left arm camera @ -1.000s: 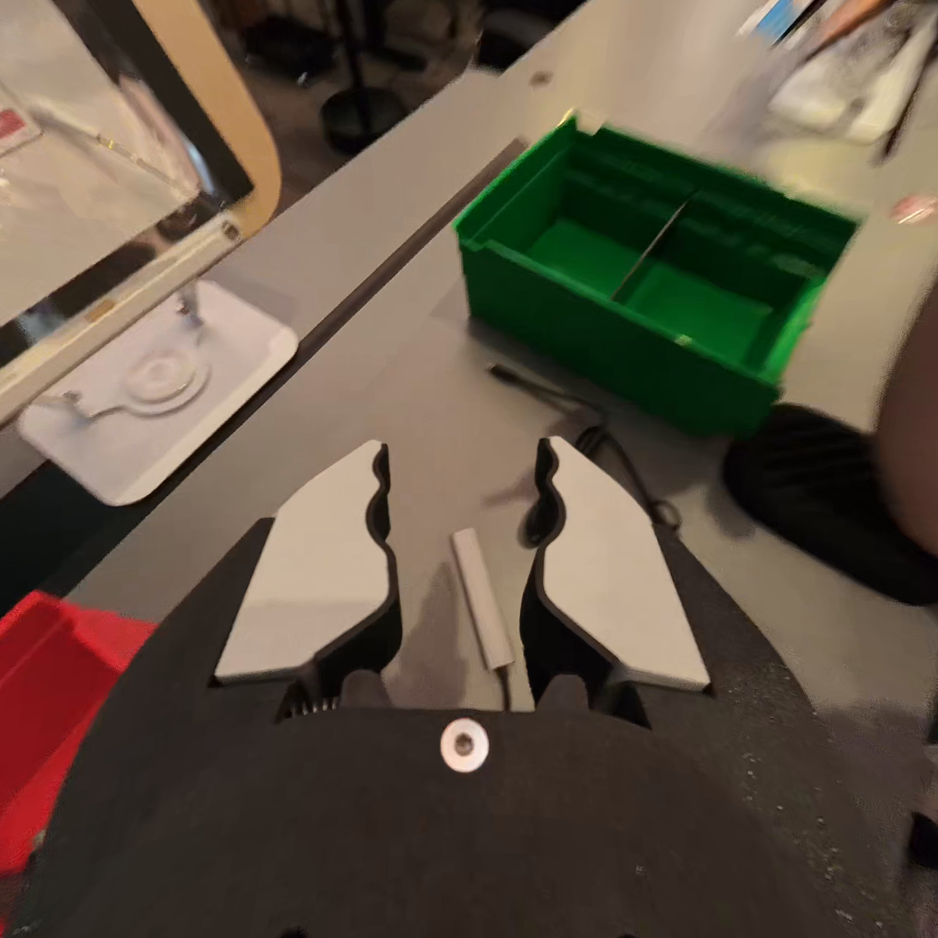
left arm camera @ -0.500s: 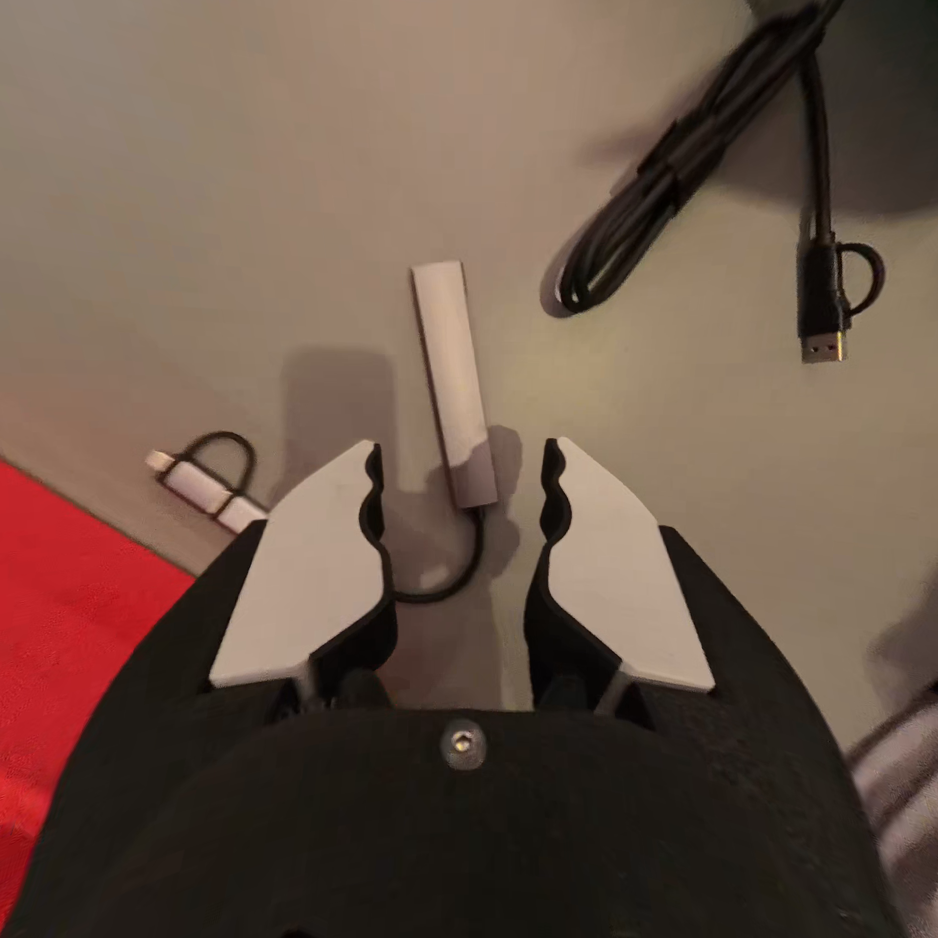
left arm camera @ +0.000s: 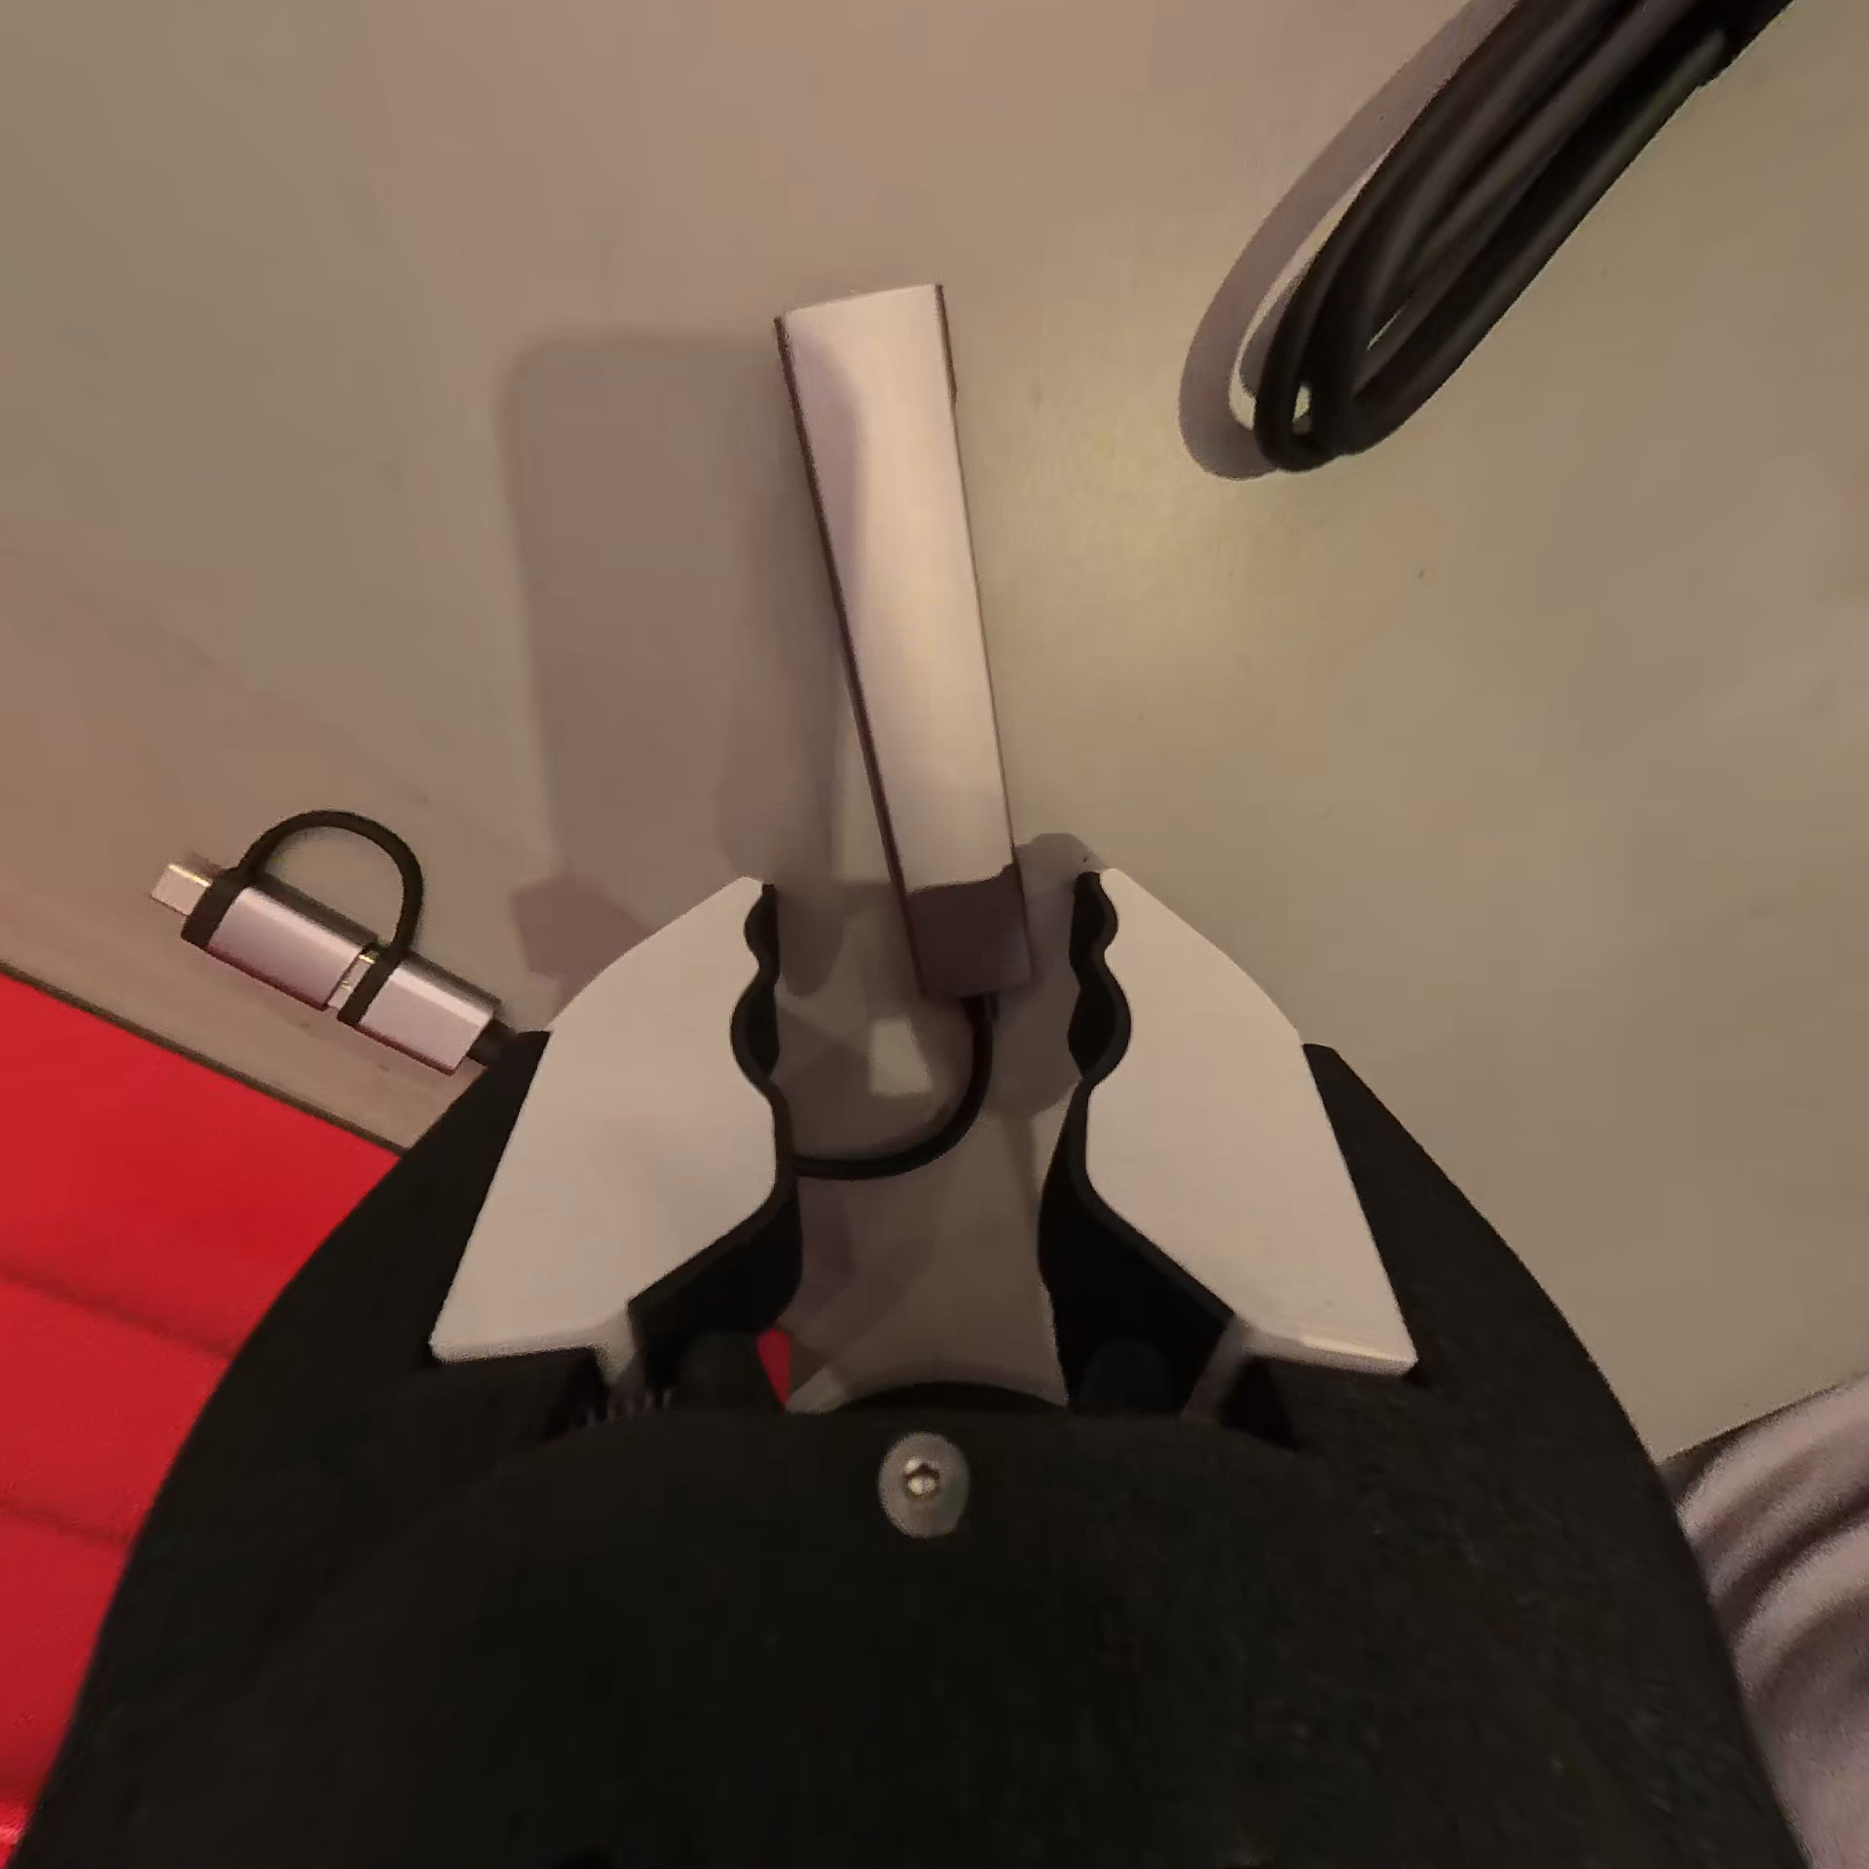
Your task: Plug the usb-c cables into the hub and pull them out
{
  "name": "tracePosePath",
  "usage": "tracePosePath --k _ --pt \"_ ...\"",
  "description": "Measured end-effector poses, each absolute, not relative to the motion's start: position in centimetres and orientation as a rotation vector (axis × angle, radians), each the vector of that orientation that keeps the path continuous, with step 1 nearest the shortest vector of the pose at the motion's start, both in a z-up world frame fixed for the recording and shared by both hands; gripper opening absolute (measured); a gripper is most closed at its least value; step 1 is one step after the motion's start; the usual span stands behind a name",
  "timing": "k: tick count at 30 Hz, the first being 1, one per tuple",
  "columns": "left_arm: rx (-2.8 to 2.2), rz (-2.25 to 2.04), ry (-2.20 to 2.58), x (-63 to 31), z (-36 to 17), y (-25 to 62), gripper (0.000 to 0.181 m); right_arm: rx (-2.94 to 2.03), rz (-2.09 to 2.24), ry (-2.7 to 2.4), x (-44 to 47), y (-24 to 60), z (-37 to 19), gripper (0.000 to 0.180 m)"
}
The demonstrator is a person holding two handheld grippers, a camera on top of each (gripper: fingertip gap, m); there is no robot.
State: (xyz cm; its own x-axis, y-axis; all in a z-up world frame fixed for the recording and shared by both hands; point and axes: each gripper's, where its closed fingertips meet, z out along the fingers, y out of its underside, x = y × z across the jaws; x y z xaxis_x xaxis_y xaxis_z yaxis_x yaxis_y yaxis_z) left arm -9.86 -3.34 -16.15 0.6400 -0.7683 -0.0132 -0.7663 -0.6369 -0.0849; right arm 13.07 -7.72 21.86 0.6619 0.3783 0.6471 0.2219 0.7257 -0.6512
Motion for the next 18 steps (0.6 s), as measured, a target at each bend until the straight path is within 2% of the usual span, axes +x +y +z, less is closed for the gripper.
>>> tracePosePath --k 12,13,14,18 --pt "-2.784 -0.024 1.333 -9.7 -16.21 -3.39 0.054 -0.759 0.127 -0.876 12.86 -8.33 21.98 0.008" --pt "-2.788 -0.023 1.333 -9.7 -16.2 -3.39 0.052 -0.759 0.127 -0.88 12.79 -8.35 21.95 0.008" --pt "-2.79 -0.025 1.346 -9.72 -16.15 -3.49 0.023 -0.759 0.128 -0.883 12.71 -8.37 21.93 0.008" --pt "-2.768 0.021 1.408 -9.66 -16.12 -3.55 0.022 -0.766 0.132 -0.89 12.57 -8.23 21.77 0.009"
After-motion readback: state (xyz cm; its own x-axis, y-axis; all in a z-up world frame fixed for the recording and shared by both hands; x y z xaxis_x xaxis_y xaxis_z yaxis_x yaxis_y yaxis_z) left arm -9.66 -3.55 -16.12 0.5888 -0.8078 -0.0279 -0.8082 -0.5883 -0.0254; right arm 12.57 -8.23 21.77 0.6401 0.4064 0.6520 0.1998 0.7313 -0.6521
